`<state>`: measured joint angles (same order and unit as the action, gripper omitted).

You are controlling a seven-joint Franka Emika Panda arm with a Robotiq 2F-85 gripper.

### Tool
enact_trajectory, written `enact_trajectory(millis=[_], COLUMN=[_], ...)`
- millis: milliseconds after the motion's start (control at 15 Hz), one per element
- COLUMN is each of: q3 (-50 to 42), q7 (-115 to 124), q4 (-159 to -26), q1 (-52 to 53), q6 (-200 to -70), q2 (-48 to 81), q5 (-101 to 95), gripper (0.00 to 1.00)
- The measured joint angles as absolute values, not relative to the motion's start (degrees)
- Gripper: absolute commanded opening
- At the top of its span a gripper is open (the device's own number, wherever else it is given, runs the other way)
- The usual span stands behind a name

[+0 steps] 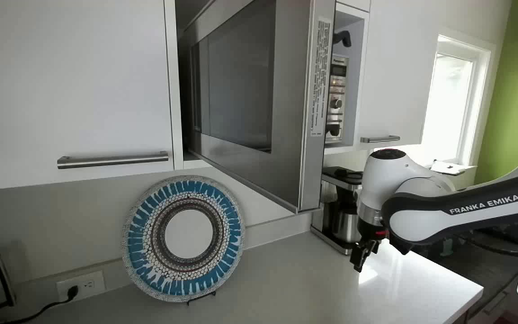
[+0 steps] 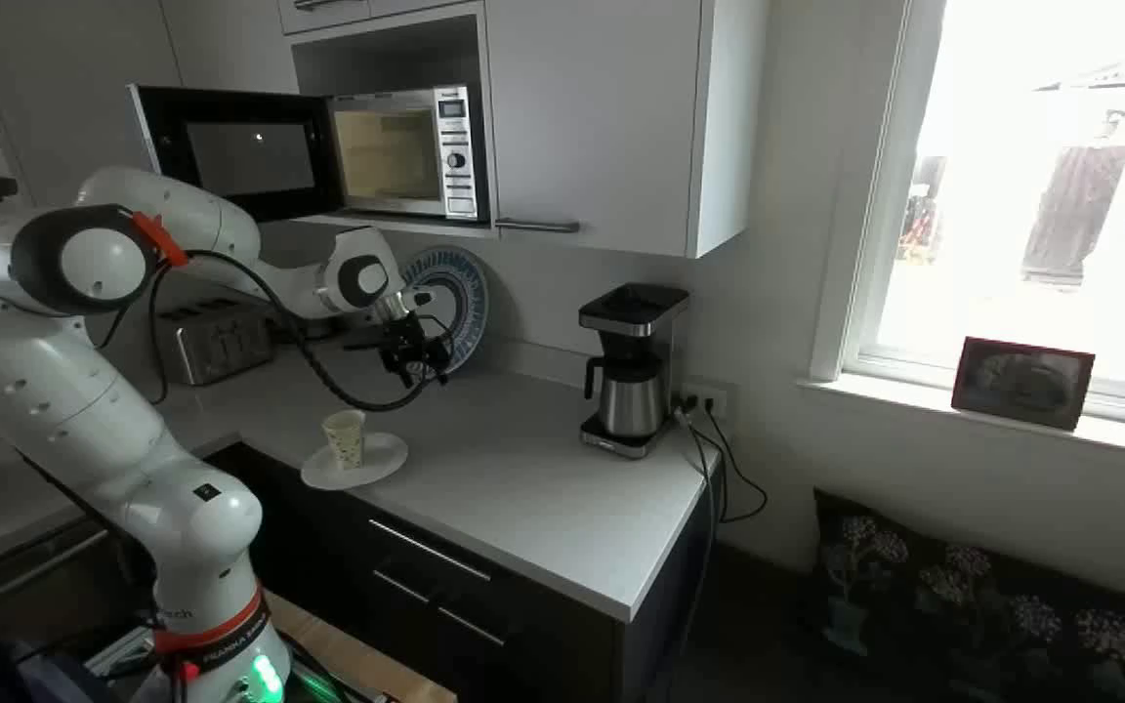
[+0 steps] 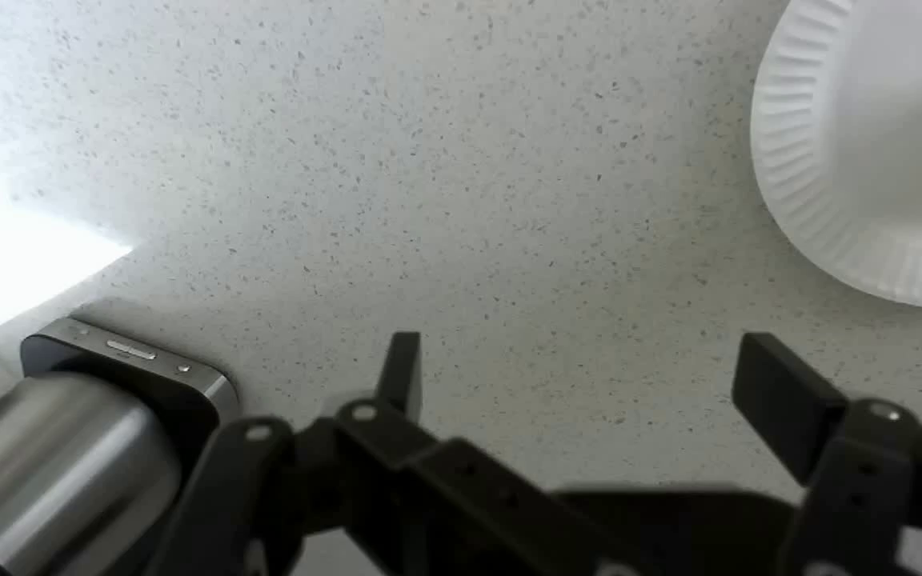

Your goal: Put the white plate with a paper cup on it inside the microwave

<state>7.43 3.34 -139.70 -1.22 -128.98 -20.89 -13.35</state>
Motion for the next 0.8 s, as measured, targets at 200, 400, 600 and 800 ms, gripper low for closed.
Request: enact_trajectory(millis=[200,400,600,800], q3=[7.43,7.43,6.38,2.02], q7=[3.34,3.34,2.51,-7.19], q4=[-139.70,-139.70,-139.73,-140.78], q1=[-1.22,-1.22,-0.65,1.23], q6=[-128.98,-128.98,-128.97,-133.65], q2=[-20.89,-20.89,-20.05,-15.67], q5=[-13.35,-13.35,-11.57,-3.21], gripper=[1.00,1.00,1.00,1.00])
